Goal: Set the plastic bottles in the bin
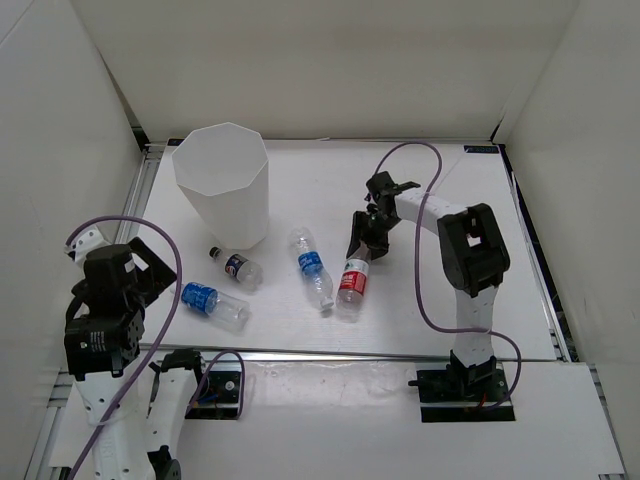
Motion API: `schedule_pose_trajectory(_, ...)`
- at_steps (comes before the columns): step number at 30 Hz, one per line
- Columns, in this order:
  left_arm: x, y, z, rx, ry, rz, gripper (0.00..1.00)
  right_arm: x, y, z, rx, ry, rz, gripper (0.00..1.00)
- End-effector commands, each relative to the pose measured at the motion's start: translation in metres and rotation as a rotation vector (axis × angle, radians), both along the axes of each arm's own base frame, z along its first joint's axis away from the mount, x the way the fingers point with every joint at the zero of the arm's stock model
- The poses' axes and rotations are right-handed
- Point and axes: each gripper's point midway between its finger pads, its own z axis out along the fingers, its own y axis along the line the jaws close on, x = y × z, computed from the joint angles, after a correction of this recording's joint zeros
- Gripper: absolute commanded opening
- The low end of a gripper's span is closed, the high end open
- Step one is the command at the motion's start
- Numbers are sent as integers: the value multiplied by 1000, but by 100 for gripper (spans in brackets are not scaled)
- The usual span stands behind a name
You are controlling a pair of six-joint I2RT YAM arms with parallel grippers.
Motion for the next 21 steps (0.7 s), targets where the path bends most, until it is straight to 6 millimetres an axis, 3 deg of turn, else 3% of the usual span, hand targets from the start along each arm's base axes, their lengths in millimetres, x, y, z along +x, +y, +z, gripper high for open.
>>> schedule_pose_trajectory(1,3,-1,0,7,-5,-14,100,-10,-12,-6,-62,3,0,43)
schedule_pose_trajectory(5,1,0,1,14,-11,-19,100,8,-18,18,-87,-78,-11,37)
schedule_pose_trajectory(6,1,0,1,14,-11,-19,100,24,-15,39,-79,-146,-7,36)
schedule_pose_trajectory(9,4,-3,0,9,-11,-36,100,53,-25,76,-104,-253,-43,31)
schedule_pose_trajectory(10,2,-3,1,10,-20,-36,100,75,-25,103,-84,-327,-70,31)
schedule_pose_trajectory(13,2,-3,1,10,-21,-36,100,102,-26,150,-43,-430,-105,26)
schedule_pose_trajectory(14,2,-3,1,10,-21,-36,100,119,-24,187,7,-512,-139,26)
schedule_pose_trajectory(17,4,-5,-1,4,-21,-43,100,133,-15,238,104,-594,-175,25)
schedule_pose_trajectory(18,4,-5,-1,4,-21,-43,100,136,-7,272,179,-642,-188,24)
schedule_pose_trajectory(21,6,-6,-2,4,-9,-56,100,141,3,323,313,-724,-221,22)
